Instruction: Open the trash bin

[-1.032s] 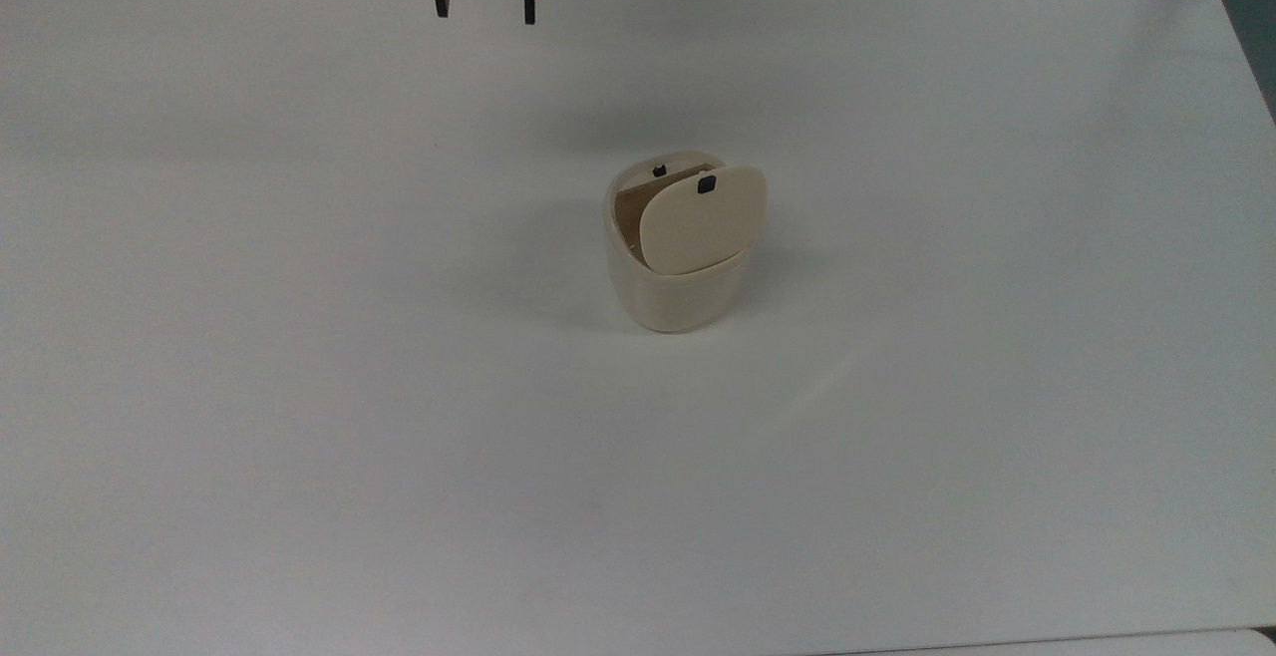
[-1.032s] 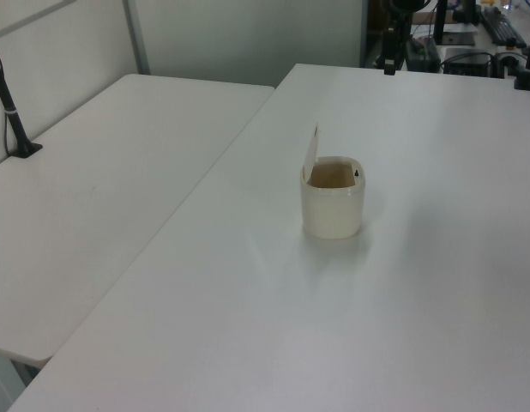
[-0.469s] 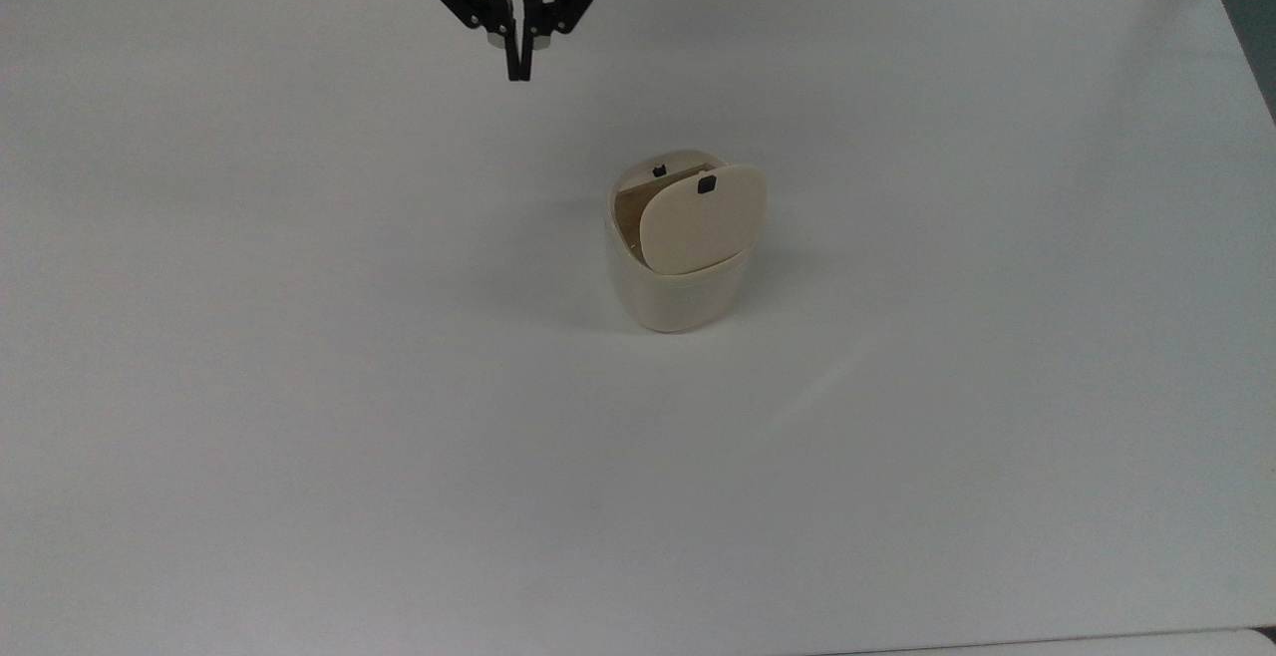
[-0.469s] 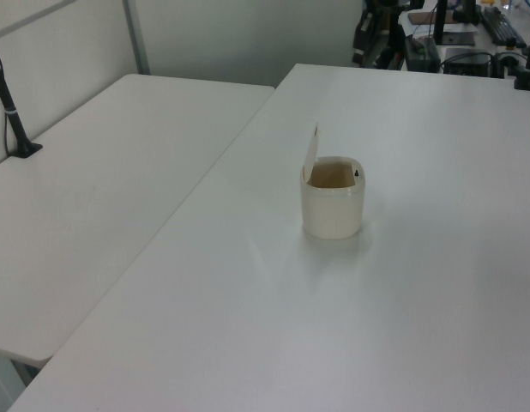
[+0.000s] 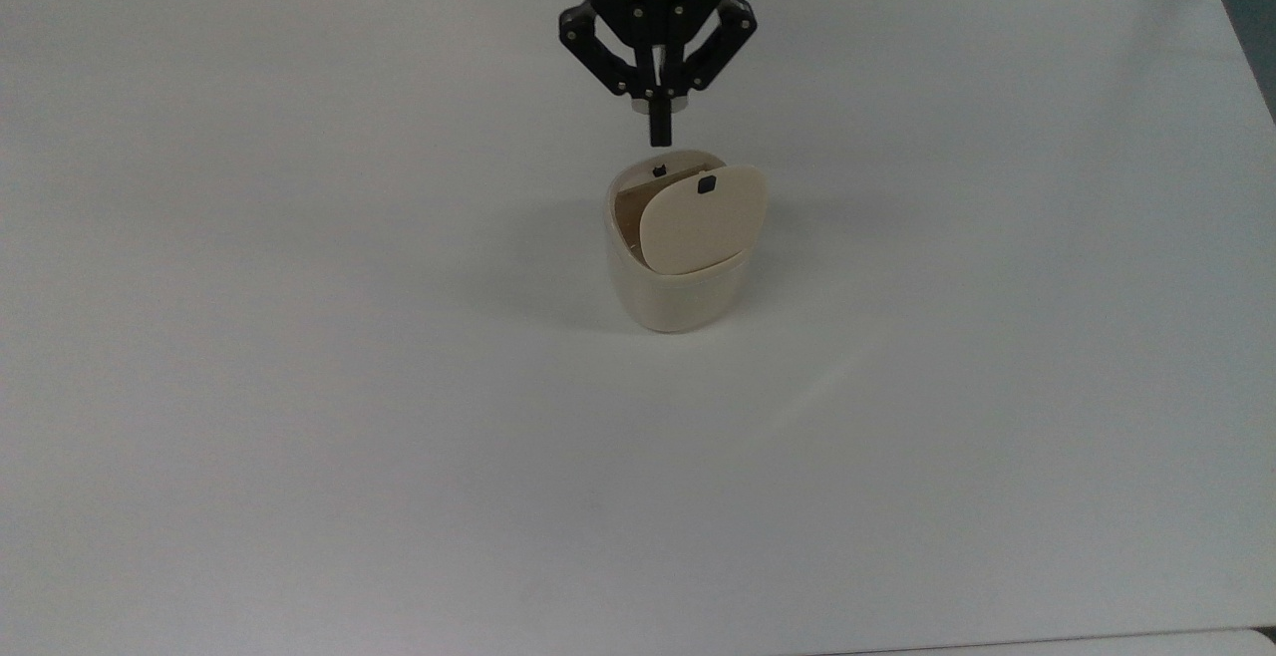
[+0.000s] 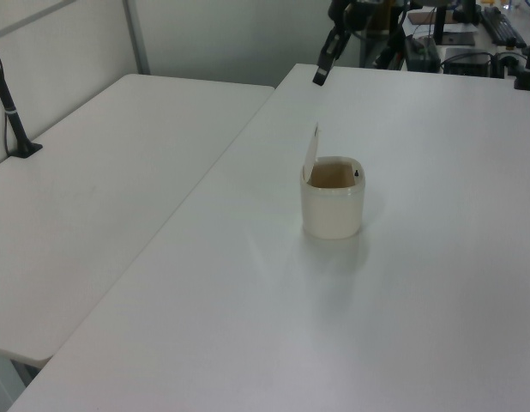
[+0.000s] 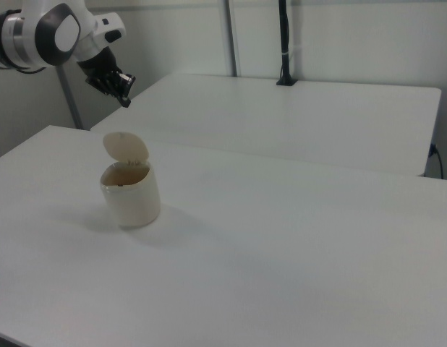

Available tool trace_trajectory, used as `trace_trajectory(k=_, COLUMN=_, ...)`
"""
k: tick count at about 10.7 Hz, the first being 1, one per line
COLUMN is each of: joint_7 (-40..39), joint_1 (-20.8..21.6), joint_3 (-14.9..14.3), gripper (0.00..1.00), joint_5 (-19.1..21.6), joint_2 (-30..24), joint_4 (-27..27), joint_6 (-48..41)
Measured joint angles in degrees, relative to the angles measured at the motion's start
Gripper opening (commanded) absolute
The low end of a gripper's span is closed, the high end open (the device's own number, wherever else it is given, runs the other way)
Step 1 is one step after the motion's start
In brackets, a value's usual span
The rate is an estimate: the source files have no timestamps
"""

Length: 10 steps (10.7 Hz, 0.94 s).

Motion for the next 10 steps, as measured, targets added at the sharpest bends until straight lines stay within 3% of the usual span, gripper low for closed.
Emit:
trace_trajectory(k=4, joint_7=1.15, joint_1=2.77, joint_3=0.02, gripper=0.00, joint_5=0.00, joint_2=2.41, joint_4=-0.02, joint_6=5.51)
trace_trajectory(k=10, joint_7=1.24, joint_1=2.74, joint_3=-0.15, gripper=0.00, joint_5=-0.01, joint_2=2.49, joint_4=0.08, joint_6=6.55)
